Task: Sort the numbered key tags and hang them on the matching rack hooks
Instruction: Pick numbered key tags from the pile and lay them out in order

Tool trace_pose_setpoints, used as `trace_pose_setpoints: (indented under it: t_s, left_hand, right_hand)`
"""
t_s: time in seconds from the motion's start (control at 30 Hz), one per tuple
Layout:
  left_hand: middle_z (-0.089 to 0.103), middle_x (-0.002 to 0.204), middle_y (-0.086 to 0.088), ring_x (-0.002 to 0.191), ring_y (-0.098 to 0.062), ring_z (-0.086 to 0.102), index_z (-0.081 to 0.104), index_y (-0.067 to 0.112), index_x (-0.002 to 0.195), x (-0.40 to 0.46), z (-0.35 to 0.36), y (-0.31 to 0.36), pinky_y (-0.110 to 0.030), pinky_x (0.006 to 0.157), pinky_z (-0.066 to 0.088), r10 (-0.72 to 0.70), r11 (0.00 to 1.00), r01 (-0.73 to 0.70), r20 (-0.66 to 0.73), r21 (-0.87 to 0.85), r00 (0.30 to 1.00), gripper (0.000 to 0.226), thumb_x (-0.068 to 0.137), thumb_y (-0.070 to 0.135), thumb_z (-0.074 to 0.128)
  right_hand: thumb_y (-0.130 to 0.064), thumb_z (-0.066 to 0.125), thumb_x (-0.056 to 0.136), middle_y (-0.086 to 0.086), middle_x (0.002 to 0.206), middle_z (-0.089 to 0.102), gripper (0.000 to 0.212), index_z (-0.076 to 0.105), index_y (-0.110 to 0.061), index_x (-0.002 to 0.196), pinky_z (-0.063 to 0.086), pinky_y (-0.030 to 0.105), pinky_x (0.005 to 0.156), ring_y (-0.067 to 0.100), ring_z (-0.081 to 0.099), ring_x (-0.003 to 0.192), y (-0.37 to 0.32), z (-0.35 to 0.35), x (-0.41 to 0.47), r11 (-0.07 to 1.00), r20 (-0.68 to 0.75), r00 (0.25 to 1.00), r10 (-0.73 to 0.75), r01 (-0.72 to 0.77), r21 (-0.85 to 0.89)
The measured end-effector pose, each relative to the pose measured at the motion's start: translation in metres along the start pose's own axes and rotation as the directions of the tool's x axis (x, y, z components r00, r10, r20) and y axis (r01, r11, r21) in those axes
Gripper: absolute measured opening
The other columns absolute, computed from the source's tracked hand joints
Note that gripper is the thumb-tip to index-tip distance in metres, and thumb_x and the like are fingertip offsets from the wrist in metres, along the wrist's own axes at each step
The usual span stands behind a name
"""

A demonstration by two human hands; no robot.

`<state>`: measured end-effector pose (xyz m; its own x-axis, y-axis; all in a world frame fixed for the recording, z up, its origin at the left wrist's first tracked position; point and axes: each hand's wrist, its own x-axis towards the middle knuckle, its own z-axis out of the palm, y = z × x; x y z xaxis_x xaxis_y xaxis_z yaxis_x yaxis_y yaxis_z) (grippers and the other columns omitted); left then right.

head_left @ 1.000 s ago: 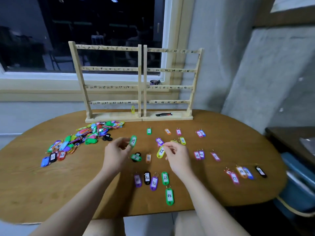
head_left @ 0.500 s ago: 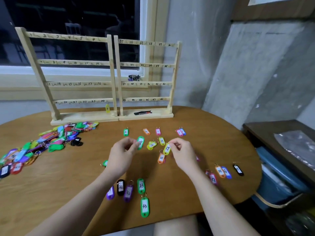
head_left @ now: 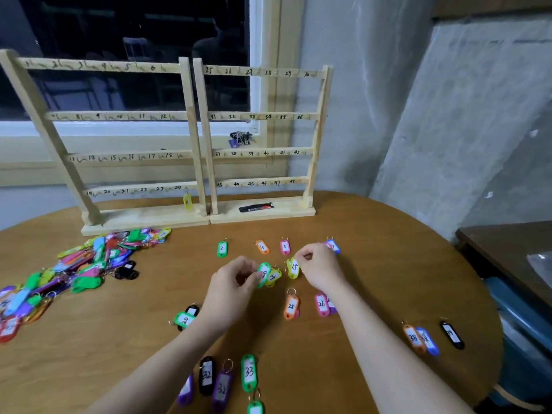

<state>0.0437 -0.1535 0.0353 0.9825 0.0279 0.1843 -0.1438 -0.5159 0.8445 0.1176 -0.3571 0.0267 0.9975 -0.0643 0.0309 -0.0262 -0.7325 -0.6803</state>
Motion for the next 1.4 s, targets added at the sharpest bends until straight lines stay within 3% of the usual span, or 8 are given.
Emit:
trace_pose_setpoints:
  t_s: [0.27, 0.47, 0.6, 0.73, 0.93, 1.17, 1.27, 1.4]
  left_hand:
    - [0.065, 0.072, 0.002, 0.064, -0.005, 0.054, 0.062, 0.024, 0.082, 0.029, 0.030, 0.017, -0.020, 0.060, 0.043, 0.000, 1.000, -0.002, 0.094, 0.023, 0.996, 0.014, 0.094, 0.020, 0.069]
    - [0.067, 0.075, 0.006, 0.071, -0.009, 0.061, 0.069, 0.019, 0.083, 0.057, 0.089, 0.054, -0.011, 0.058, 0.042, -0.012, 1.000, 0.011, 0.205, 0.004, 0.979, 0.012, 0.095, 0.023, 0.068]
    - [0.067, 0.074, 0.000, 0.073, -0.019, 0.061, 0.072, 0.016, 0.080, 0.074, 0.139, 0.076, -0.025, 0.063, 0.042, -0.040, 0.999, 0.042, 0.222, -0.008, 0.974, 0.021, 0.093, 0.032, 0.069]
    - [0.068, 0.078, -0.001, 0.078, -0.018, 0.064, 0.075, 0.020, 0.084, 0.091, 0.182, 0.093, -0.026, 0.069, 0.046, -0.090, 0.995, 0.076, 0.315, 0.057, 0.945, 0.018, 0.092, 0.035, 0.070]
    - [0.075, 0.088, -0.007, 0.079, -0.018, 0.068, 0.078, 0.008, 0.090, 0.111, 0.228, 0.104, -0.027, 0.061, 0.050, -0.204, 0.977, 0.151, 0.452, 0.150, 0.868, 0.022, 0.086, 0.029, 0.074]
    - [0.076, 0.080, -0.004, 0.080, -0.018, 0.071, 0.077, 0.008, 0.084, 0.114, 0.250, 0.109, -0.029, 0.072, 0.057, -0.242, 0.968, 0.190, 0.416, 0.163, 0.876, 0.017, 0.084, 0.022, 0.069]
    - [0.076, 0.084, -0.004, 0.083, -0.021, 0.071, 0.075, 0.010, 0.089, 0.114, 0.251, 0.108, -0.037, 0.082, 0.060, -0.201, 0.967, 0.106, 0.435, 0.233, 0.878, 0.017, 0.084, 0.026, 0.072]
    - [0.075, 0.078, -0.002, 0.079, -0.021, 0.070, 0.073, 0.012, 0.086, 0.108, 0.219, 0.110, -0.037, 0.077, 0.059, -0.063, 0.942, -0.099, 0.460, 0.321, 0.886, 0.015, 0.089, 0.025, 0.066]
  right_hand:
    - [-0.020, 0.062, 0.095, -0.009, 0.089, 0.069, 0.016, 0.073, -0.024, 0.085, 0.057, 0.034, 0.081, 0.012, 0.064, 0.086, 0.011, -0.009, 0.004, 0.999, -0.010, 0.999, -0.035, 0.035, -0.022]
    - [-0.022, 0.063, 0.095, -0.013, 0.079, 0.068, 0.017, 0.072, -0.026, 0.081, 0.050, 0.027, 0.076, 0.014, 0.063, 0.084, 0.053, -0.066, -0.011, 0.999, -0.223, 0.975, 0.026, -0.020, 0.029]
    - [-0.019, 0.064, 0.094, -0.011, 0.070, 0.063, 0.021, 0.065, -0.026, 0.074, 0.051, 0.031, 0.069, 0.013, 0.060, 0.070, 0.087, -0.107, -0.032, 0.991, -0.314, 0.949, -0.022, -0.020, -0.129]
    - [-0.019, 0.062, 0.096, -0.010, 0.077, 0.063, 0.016, 0.070, -0.022, 0.083, 0.056, 0.038, 0.071, 0.012, 0.061, 0.074, 0.110, -0.141, -0.055, 0.982, -0.333, 0.943, 0.006, -0.069, -0.178]
    - [-0.022, 0.060, 0.099, -0.012, 0.083, 0.063, 0.015, 0.068, -0.027, 0.087, 0.058, 0.031, 0.072, 0.006, 0.061, 0.081, 0.134, -0.167, -0.082, 0.978, -0.350, 0.931, 0.099, -0.157, -0.140]
    - [-0.019, 0.062, 0.097, -0.010, 0.074, 0.061, 0.016, 0.068, -0.023, 0.083, 0.056, 0.035, 0.064, 0.006, 0.058, 0.069, 0.144, -0.166, -0.097, 0.982, -0.361, 0.928, 0.098, -0.149, -0.116]
    - [-0.018, 0.063, 0.098, -0.012, 0.075, 0.061, 0.015, 0.069, -0.022, 0.085, 0.050, 0.021, 0.058, 0.004, 0.058, 0.067, 0.141, -0.164, -0.101, 0.987, -0.351, 0.933, 0.077, -0.122, -0.107]
    - [-0.020, 0.061, 0.098, -0.012, 0.076, 0.062, 0.015, 0.069, -0.021, 0.086, 0.050, 0.020, 0.061, 0.004, 0.060, 0.072, 0.129, -0.159, -0.100, 0.991, -0.330, 0.941, 0.072, -0.105, -0.083]
